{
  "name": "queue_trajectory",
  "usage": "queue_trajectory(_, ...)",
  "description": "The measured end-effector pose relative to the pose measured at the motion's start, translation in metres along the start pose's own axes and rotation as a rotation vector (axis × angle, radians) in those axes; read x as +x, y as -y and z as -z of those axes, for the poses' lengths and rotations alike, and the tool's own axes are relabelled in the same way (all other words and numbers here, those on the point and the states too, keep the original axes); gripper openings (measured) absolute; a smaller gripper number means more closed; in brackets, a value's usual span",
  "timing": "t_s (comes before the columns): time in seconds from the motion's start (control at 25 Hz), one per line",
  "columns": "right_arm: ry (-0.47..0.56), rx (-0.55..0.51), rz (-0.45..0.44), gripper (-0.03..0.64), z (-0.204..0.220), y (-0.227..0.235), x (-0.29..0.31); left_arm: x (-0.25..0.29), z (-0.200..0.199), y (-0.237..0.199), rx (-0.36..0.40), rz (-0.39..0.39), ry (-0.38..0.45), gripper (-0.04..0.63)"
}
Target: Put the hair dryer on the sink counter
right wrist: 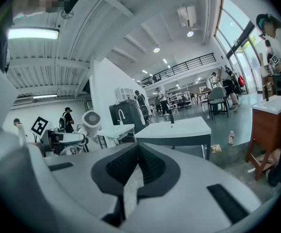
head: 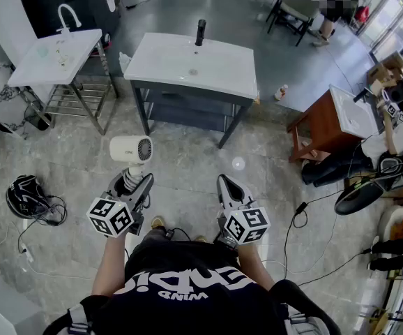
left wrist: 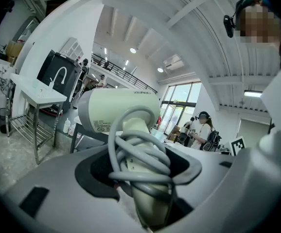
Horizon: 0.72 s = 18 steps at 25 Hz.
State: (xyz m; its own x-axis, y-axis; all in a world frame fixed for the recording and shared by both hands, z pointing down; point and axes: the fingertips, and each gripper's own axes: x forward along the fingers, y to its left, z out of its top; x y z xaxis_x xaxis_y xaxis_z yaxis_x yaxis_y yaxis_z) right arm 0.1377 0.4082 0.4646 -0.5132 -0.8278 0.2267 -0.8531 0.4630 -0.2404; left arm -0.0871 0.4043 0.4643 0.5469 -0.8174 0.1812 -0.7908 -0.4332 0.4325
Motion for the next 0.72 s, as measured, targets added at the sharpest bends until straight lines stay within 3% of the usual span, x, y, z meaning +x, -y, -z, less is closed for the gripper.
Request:
queue_trajectory(0.32,0.003,-0.007,-0.007,0.018,-0.003,-0.019,0.025,-0.003,-0.005,-0.025,0.011,0.017,-0.027,0.284)
queue_trajectory(0.72,0.048,-0.021,0.143,0.018,-0.009,-0.038,0.047,-0.014,-0.022,-0.074,0.084,0.087,-0.093,0.284)
